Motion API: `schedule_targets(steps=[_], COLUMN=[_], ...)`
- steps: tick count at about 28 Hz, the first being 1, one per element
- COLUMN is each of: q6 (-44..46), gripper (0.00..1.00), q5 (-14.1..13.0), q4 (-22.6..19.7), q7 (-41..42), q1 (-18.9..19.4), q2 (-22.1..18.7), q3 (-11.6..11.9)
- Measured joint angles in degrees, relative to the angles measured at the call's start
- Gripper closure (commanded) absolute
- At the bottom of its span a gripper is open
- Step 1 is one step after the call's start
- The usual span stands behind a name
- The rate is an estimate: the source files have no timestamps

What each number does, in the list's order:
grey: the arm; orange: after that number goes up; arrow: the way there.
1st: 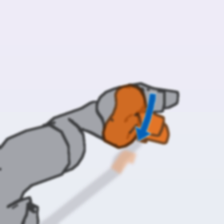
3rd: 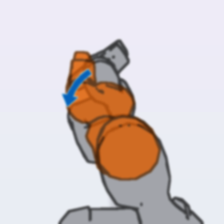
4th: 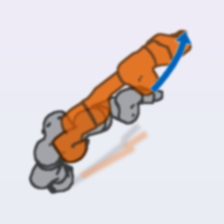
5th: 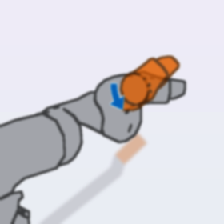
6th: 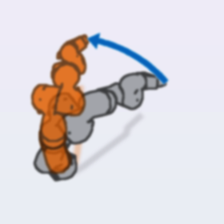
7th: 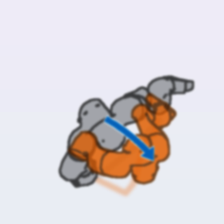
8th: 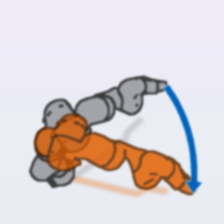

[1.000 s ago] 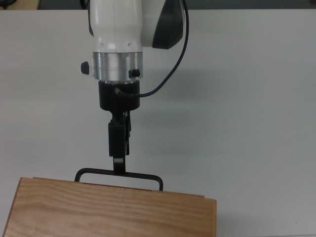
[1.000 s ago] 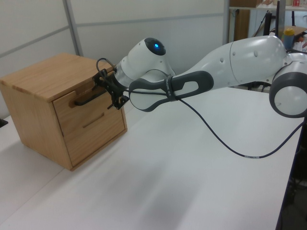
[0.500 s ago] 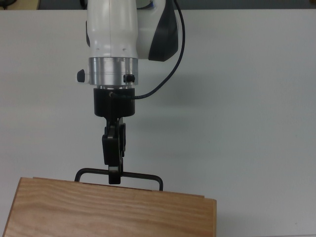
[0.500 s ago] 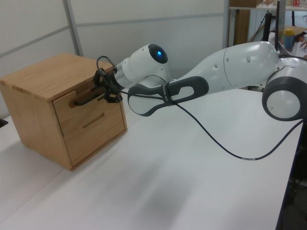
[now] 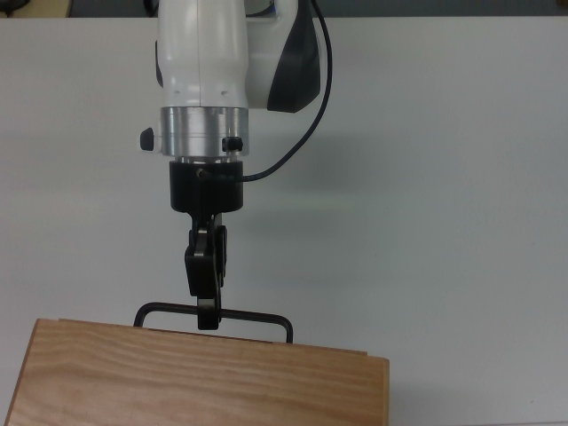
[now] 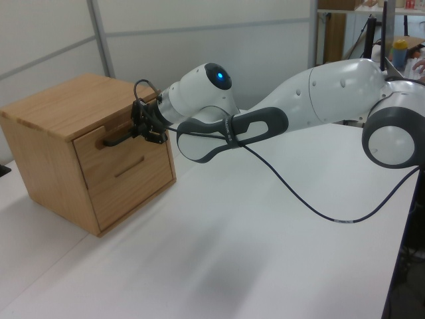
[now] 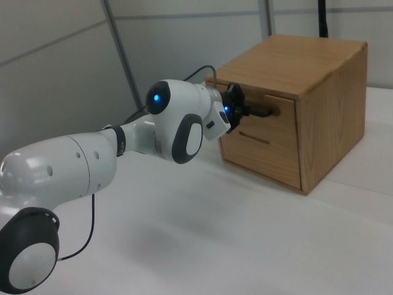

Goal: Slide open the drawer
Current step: 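Reach the gripper onto the black handle and close it, then pull the handle outward, sliding the upper drawer out of the cabinet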

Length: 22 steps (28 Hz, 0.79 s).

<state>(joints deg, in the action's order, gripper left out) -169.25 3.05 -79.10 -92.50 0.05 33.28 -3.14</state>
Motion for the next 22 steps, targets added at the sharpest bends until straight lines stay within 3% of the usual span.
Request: schedule_targets(steps=[10, 22], q6=[0.0, -0.01], gripper=[1.0, 1.0], q5=[0.0, 0.0], q4=[-3.97, -14.51], q7=[-0.18, -0.28], q1=[0.08, 0.06], q2=[-2.92, -10.89], q3=[-0.05, -0.29])
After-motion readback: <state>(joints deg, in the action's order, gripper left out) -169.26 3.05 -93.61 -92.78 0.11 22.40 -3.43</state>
